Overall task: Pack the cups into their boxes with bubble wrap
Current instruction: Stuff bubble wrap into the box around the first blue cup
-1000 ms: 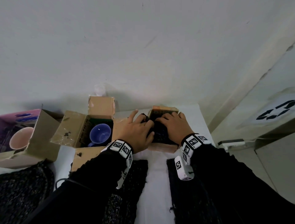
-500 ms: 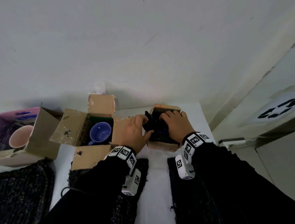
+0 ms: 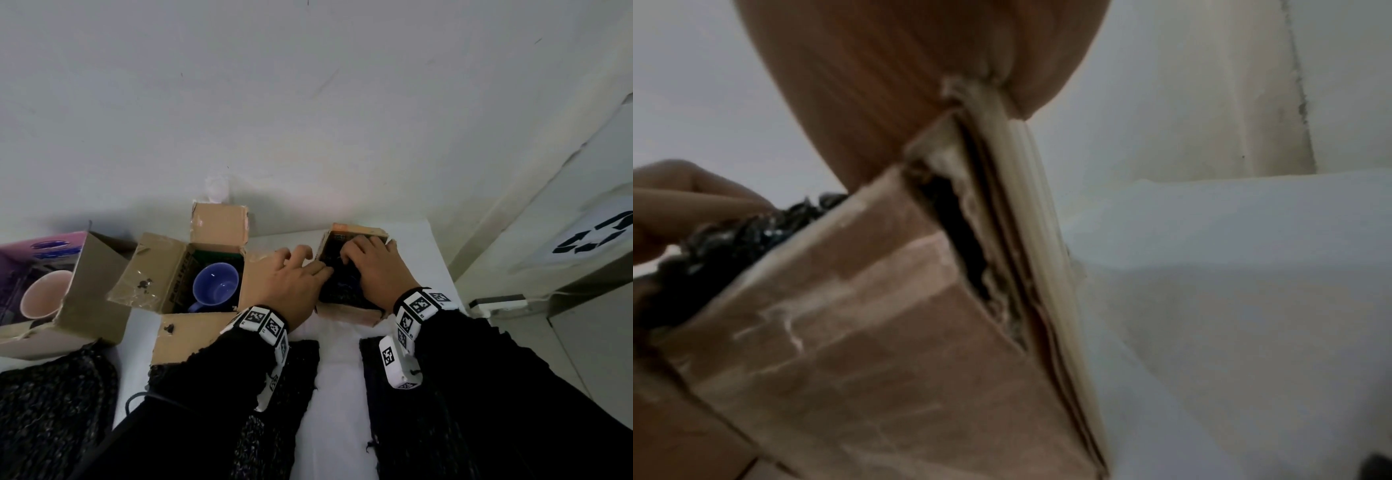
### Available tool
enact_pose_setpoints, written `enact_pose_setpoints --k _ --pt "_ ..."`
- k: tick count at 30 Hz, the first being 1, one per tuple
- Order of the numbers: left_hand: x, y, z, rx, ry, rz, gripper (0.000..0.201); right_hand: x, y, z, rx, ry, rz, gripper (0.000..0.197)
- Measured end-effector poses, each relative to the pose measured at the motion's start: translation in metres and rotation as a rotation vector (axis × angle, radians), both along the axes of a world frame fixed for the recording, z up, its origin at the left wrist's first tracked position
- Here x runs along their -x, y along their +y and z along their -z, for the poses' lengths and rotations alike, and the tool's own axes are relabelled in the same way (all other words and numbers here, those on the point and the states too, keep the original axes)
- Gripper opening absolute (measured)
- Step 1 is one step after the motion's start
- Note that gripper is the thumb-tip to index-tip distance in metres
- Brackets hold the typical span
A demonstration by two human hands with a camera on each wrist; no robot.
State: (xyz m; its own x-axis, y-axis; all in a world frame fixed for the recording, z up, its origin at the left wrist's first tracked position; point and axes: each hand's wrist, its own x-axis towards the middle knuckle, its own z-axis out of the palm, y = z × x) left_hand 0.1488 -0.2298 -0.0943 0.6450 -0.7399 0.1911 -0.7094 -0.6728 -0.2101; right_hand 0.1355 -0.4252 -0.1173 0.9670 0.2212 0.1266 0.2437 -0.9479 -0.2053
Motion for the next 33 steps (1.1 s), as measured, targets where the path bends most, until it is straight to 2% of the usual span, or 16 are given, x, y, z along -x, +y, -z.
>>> enact_pose_setpoints --k 3,6,8,11,14,17,21,28,30,33 --pt "-0.003 -0.004 -0.004 0.085 -0.057 -0.093 0.026 -0.001 -0.002 -0.004 -0.023 0.013 -0.091 0.025" --pt "-0.004 0.003 0.001 0.094 -0.028 -0.065 0.014 -0.002 -0.002 -0.004 -0.015 0.049 -0.146 0.040" --pt "0.001 0.006 0.007 0.127 0.012 -0.090 0.026 -0.002 -0.002 -0.007 -0.013 0.086 -0.158 0.047" --pt "0.010 0.006 0.012 0.221 0.003 -0.144 0.034 -0.004 -0.003 -0.010 0.015 0.146 -0.159 0.048" --pt "0.017 0.013 0.025 0.293 0.034 -0.077 0.040 -0.007 -0.002 -0.012 0.054 0.185 -0.165 0.049" --pt "0.018 0.023 0.032 0.258 0.049 -0.014 0.047 -0.013 0.001 -0.018 0.106 0.215 -0.160 0.053" --pt "0.014 0.027 0.036 0.188 0.004 0.044 0.045 -0.022 0.007 -0.024 0.197 0.248 -0.148 0.053" --pt "0.013 0.018 0.042 0.135 0.011 0.034 0.037 -0.024 0.016 -0.018 0.318 0.253 -0.068 0.036" --pt "0.013 0.016 0.039 0.123 0.006 0.026 0.031 -0.027 0.018 -0.020 0.300 0.280 -0.071 0.036" --pt "0.013 0.015 0.036 0.087 0.014 0.031 0.027 -0.022 0.013 -0.024 0.104 0.279 -0.071 0.041"
